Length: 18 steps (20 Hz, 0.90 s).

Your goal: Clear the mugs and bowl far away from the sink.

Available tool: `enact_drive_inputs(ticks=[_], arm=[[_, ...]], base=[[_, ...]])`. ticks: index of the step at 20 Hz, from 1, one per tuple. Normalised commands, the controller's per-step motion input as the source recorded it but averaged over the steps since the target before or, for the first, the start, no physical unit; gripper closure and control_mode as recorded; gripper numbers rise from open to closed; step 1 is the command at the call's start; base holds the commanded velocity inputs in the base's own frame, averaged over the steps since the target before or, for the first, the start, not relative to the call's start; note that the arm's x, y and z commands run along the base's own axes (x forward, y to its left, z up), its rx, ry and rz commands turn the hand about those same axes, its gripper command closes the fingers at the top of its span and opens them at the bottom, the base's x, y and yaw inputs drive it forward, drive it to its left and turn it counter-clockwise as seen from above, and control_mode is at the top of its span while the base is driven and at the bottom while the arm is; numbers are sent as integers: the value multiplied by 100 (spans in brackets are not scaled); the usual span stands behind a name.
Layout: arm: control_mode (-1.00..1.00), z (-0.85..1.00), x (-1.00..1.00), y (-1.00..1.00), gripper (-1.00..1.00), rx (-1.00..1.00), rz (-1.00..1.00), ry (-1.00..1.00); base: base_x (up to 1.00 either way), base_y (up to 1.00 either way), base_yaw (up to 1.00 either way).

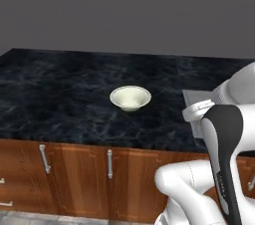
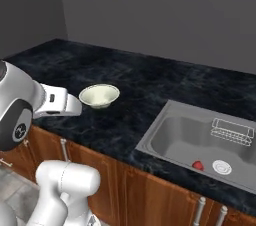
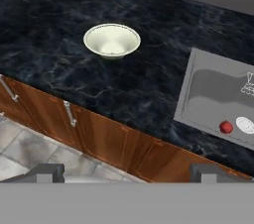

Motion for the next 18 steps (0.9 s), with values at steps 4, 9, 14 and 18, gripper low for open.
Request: enact_drive_inputs(ticks=[4, 9, 14, 18], arm=[[100, 0, 0, 0, -100, 0, 0, 0], [100, 0, 0, 0, -100, 0, 0, 0], [100, 0, 0, 0, -100, 0, 0, 0], [100, 0, 0, 0, -100, 0, 0, 0]], base=[[0, 57, -32], [-22, 61, -19], [2, 5, -12], [11, 22, -9]])
